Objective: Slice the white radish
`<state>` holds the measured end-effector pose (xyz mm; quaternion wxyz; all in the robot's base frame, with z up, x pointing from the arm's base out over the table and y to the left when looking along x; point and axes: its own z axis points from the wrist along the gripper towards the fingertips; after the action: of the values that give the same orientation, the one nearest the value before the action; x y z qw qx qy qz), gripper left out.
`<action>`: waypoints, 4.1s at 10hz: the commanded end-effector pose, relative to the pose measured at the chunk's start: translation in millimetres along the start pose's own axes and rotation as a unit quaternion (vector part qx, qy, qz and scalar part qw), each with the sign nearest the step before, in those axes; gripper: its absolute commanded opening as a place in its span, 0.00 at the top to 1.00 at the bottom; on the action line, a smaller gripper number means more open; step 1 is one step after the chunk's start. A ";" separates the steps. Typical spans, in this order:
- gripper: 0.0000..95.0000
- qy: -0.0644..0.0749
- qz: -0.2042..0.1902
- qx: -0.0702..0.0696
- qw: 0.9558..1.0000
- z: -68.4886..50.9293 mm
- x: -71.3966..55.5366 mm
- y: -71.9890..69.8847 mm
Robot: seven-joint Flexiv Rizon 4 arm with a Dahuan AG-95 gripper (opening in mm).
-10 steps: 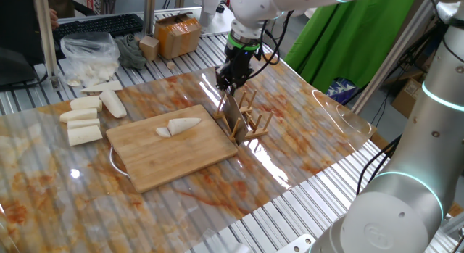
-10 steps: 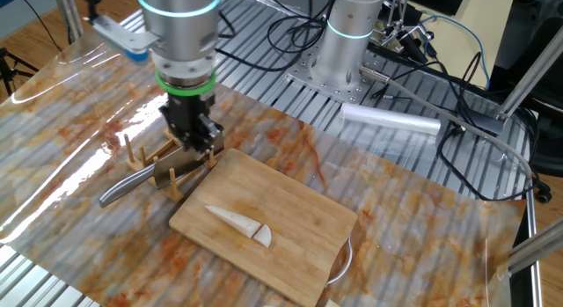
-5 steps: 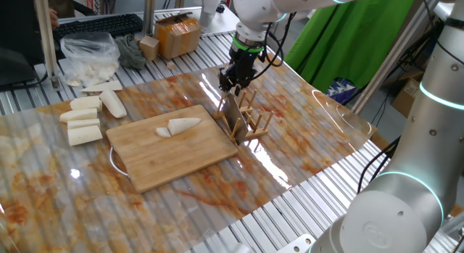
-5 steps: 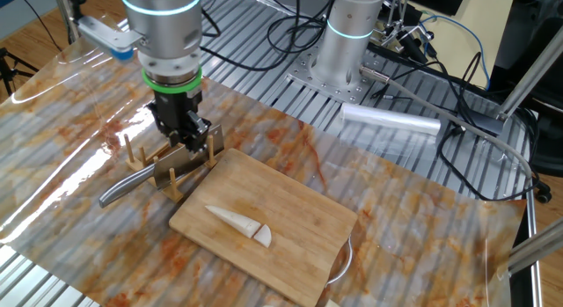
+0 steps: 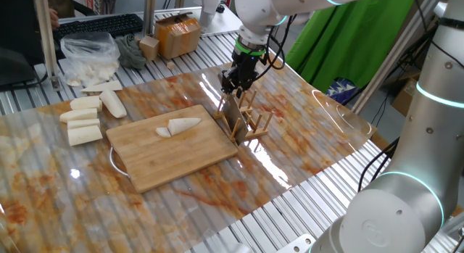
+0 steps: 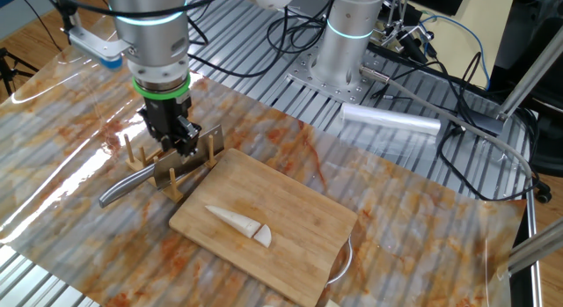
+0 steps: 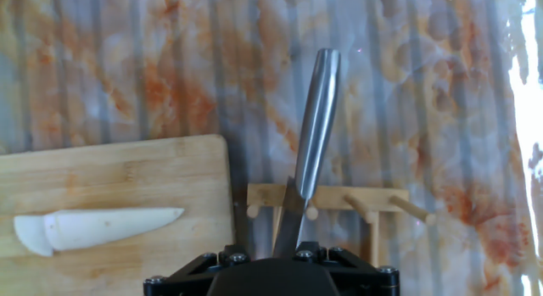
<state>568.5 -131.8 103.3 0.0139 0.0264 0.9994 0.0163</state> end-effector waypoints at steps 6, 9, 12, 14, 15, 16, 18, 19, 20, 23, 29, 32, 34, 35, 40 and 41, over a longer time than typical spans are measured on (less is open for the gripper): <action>0.80 0.002 0.002 -0.001 1.000 0.7 1.3 0.1; 0.80 0.002 0.002 -0.001 1.000 0.7 1.3 0.1; 0.80 0.002 0.002 -0.001 1.000 0.7 1.3 0.1; 0.80 0.002 0.002 -0.001 1.000 0.7 1.3 0.1; 0.80 0.002 0.002 -0.001 1.000 0.7 1.3 0.1; 0.80 0.002 0.002 -0.001 1.000 0.7 1.3 0.1; 0.80 0.002 0.002 -0.001 1.000 0.7 1.3 0.1; 0.80 0.002 0.002 -0.001 1.000 0.7 1.3 0.1; 0.80 0.002 0.002 -0.001 1.000 0.7 1.3 0.1; 0.60 0.002 0.003 -0.008 1.000 18.2 1.3 -15.8; 0.80 0.001 0.002 -0.009 1.000 22.5 1.9 -15.7; 0.80 0.001 0.003 -0.013 1.000 30.4 3.5 -15.4; 0.80 0.000 0.004 -0.012 1.000 37.2 5.1 -15.2; 0.80 -0.001 0.005 -0.013 1.000 41.1 5.9 -15.1; 0.80 -0.003 0.006 -0.014 1.000 48.8 7.0 -14.2; 0.80 -0.005 0.006 -0.014 1.000 50.5 7.1 -14.1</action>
<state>562.6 -144.0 50.7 0.0190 0.0321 0.9988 0.0303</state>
